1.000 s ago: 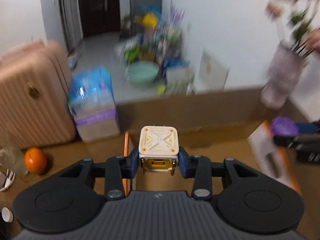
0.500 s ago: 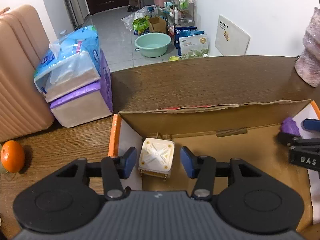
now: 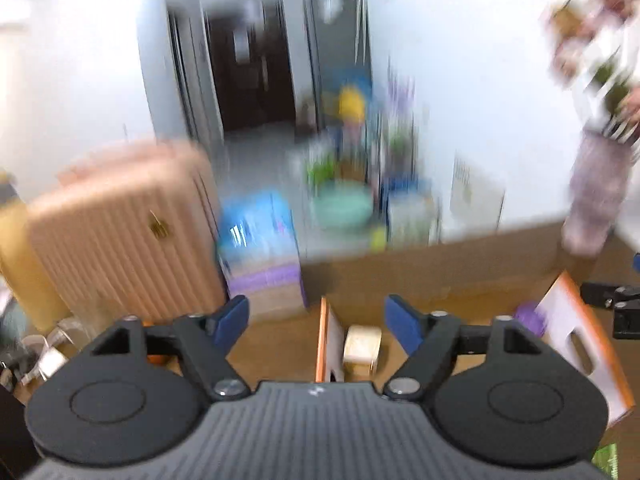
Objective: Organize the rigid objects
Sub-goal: 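Withdraw both tools from the box back over the table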
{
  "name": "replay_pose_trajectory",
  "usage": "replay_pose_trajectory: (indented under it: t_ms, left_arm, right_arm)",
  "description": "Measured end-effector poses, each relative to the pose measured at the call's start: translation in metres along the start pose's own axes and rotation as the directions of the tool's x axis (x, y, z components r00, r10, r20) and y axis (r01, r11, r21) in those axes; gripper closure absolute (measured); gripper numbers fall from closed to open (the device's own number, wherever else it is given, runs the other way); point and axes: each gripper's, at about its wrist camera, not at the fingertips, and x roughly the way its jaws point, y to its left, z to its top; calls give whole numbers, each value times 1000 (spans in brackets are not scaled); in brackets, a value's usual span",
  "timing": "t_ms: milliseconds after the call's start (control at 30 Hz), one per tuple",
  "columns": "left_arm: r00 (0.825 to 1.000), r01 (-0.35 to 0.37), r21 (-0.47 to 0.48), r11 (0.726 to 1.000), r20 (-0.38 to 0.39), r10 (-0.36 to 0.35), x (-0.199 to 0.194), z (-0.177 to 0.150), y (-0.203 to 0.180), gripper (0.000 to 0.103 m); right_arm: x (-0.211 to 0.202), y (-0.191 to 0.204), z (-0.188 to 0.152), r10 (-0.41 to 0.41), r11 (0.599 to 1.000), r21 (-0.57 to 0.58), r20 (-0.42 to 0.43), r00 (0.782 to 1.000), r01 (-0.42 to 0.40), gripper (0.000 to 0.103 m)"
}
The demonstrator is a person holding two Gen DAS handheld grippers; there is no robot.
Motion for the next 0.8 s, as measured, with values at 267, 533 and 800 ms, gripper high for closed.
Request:
replay_pose_trajectory:
  t_ms: [267,533,800]
  left_arm:
    - [942,-4,57,998,334,-16,-152,-93,-7,16]
    - [892,44,-57,997,452,-13,-270,-185,12,4]
    - [876,55,-43,998,481,-28,-340,-268,28,0]
  right_arm:
    - [-137,6,-98,26,999,-30,332,943,-17,5]
    - [-240,23,-200,82,996,-1,503,860,-94,0]
    - [-300,47,-289,86,993,25,486,870,-112,0]
